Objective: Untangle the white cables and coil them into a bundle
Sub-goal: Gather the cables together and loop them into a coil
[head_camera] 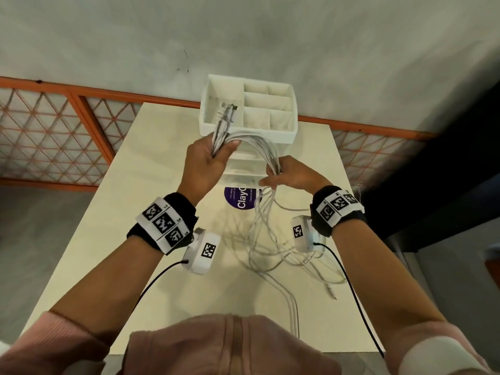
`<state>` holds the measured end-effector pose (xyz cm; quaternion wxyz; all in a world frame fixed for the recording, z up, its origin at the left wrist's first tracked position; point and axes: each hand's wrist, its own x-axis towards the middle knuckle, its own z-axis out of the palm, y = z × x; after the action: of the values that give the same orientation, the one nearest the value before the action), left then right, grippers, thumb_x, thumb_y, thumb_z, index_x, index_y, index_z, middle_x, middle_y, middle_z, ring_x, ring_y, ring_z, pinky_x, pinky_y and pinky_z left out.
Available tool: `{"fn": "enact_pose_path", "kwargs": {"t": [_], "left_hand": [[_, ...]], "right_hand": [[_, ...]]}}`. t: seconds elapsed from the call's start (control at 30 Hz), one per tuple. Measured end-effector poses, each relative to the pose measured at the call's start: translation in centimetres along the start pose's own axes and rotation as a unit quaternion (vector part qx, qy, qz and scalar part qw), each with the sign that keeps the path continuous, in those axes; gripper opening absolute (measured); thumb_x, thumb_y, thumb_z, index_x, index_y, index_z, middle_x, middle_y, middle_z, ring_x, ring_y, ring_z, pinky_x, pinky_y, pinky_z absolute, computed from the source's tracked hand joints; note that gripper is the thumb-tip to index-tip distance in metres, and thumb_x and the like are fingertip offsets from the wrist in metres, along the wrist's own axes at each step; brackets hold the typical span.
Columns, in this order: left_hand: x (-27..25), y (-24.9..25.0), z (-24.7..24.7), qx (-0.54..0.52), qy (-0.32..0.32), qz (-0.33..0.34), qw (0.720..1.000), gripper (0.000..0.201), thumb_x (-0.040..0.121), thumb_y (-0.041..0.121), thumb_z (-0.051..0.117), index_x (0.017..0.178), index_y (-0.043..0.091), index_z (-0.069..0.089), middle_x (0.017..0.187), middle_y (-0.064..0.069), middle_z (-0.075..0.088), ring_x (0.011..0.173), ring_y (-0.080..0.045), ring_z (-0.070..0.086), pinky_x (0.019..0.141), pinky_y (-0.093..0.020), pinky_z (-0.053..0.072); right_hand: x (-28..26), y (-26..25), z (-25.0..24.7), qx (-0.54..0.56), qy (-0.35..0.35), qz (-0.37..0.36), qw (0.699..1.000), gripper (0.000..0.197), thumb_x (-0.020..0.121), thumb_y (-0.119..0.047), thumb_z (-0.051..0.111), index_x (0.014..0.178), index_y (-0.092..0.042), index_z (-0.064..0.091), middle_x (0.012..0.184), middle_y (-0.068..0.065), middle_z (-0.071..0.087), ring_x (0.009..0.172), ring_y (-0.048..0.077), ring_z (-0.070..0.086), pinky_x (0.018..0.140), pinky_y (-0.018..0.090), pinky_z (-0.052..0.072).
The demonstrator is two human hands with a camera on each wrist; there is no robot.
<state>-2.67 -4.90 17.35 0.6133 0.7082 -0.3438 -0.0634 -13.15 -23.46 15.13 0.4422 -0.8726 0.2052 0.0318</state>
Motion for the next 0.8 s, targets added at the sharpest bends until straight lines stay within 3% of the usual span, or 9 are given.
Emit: {"fn": "enact_pose_path", "kwargs": {"t": [0.1, 0.2, 0.3, 0.37, 0.43, 0.5, 0.63, 0.73, 0.8], "left_hand": [[0.1, 0.6, 0.2, -0.018, 0.028, 0.013, 0.999, 0.03, 0.087, 0.025, 0.063, 0.076, -0.003, 0.06, 0.06, -0.008, 0.046, 0.058, -0.013, 0.04, 0.056, -0.027, 0.037], [0.2, 1.0, 0.2, -0.047, 0.05, 0.022, 0.997, 0.043, 0.088, 0.026, 0.062, 0.077, -0.014, 0.052, 0.058, -0.009, 0.04, 0.053, -0.013, 0.034, 0.05, -0.027, 0.033], [0.4, 0.4, -0.3, -0.035, 0.052, 0.034, 0.997, 0.044, 0.085, 0.034, 0.062, 0.074, -0.008, 0.055, 0.056, -0.014, 0.049, 0.056, -0.014, 0.04, 0.052, -0.033, 0.037], [0.2, 0.4, -0.4, -0.027, 0.028, 0.026, 0.999, 0.026, 0.087, 0.031, 0.063, 0.069, 0.013, 0.058, 0.047, 0.013, 0.051, 0.048, -0.004, 0.04, 0.049, -0.025, 0.034], [0.0, 0.3, -0.3, -0.031, 0.014, 0.021, 0.999, 0.015, 0.089, 0.025, 0.063, 0.075, 0.021, 0.061, 0.044, 0.021, 0.052, 0.043, 0.002, 0.04, 0.049, -0.019, 0.033], [-0.1, 0.2, -0.2, -0.021, 0.009, 0.024, 0.999, 0.013, 0.09, 0.023, 0.063, 0.079, 0.017, 0.064, 0.045, 0.023, 0.053, 0.043, 0.002, 0.042, 0.05, -0.014, 0.034], [-0.1, -0.4, -0.3, -0.007, 0.022, 0.022, 1.0, 0.027, 0.089, 0.024, 0.064, 0.065, 0.033, 0.055, 0.042, 0.013, 0.047, 0.042, -0.001, 0.038, 0.046, -0.012, 0.031], [-0.3, -0.8, -0.9, 0.027, 0.024, 0.023, 0.999, 0.024, 0.088, 0.016, 0.065, 0.067, 0.018, 0.052, 0.042, 0.018, 0.05, 0.043, 0.007, 0.043, 0.047, -0.006, 0.031], [-0.3, -1.5, -1.3, 0.036, -0.018, -0.004, 0.999, 0.012, 0.083, 0.013, 0.07, 0.08, 0.015, 0.058, 0.049, 0.029, 0.057, 0.048, 0.014, 0.05, 0.052, -0.003, 0.035]], "right_hand": [[-0.1, 0.8, -0.4, 0.019, 0.018, -0.002, 1.0, 0.027, 0.075, -0.016, 0.078, 0.066, -0.01, 0.053, 0.059, 0.001, 0.058, 0.052, 0.005, 0.056, 0.06, 0.016, 0.042], [0.0, 1.5, -1.3, -0.03, 0.081, 0.005, 0.996, 0.021, 0.082, -0.019, 0.072, 0.081, -0.011, 0.053, 0.068, -0.003, 0.056, 0.055, 0.007, 0.058, 0.06, 0.021, 0.045], [0.3, 2.2, -3.7, -0.006, 0.227, -0.001, 0.974, 0.02, 0.089, -0.02, 0.063, 0.094, -0.01, 0.046, 0.077, 0.0, 0.057, 0.044, 0.005, 0.058, 0.045, 0.02, 0.047], [0.1, 1.3, -5.9, -0.003, 0.313, -0.033, 0.949, 0.021, 0.09, -0.015, 0.06, 0.091, -0.013, 0.039, 0.075, 0.003, 0.055, 0.045, 0.009, 0.05, 0.039, 0.021, 0.043], [-0.3, -0.6, -8.1, -0.015, 0.378, -0.08, 0.922, 0.019, 0.086, -0.007, 0.057, 0.087, -0.017, 0.041, 0.067, -0.006, 0.048, 0.048, 0.003, 0.043, 0.039, 0.02, 0.039], [-0.9, -2.5, -9.8, -0.018, 0.41, -0.119, 0.904, 0.026, 0.078, -0.004, 0.058, 0.079, -0.025, 0.043, 0.062, -0.012, 0.046, 0.049, 0.0, 0.041, 0.048, 0.018, 0.034], [-2.2, -4.0, -10.0, -0.057, 0.37, -0.121, 0.919, 0.026, 0.074, -0.013, 0.075, 0.083, -0.018, 0.05, 0.063, -0.015, 0.049, 0.052, -0.004, 0.046, 0.052, 0.009, 0.033], [-3.1, -3.2, -8.1, -0.069, 0.293, -0.081, 0.95, 0.028, 0.072, -0.02, 0.08, 0.081, -0.017, 0.053, 0.071, -0.017, 0.051, 0.063, -0.006, 0.047, 0.052, 0.002, 0.034], [-3.3, -1.8, -6.4, -0.053, 0.179, -0.004, 0.982, 0.03, 0.071, -0.023, 0.08, 0.09, -0.011, 0.06, 0.084, -0.01, 0.059, 0.075, 0.003, 0.057, 0.057, 0.003, 0.038]]}}
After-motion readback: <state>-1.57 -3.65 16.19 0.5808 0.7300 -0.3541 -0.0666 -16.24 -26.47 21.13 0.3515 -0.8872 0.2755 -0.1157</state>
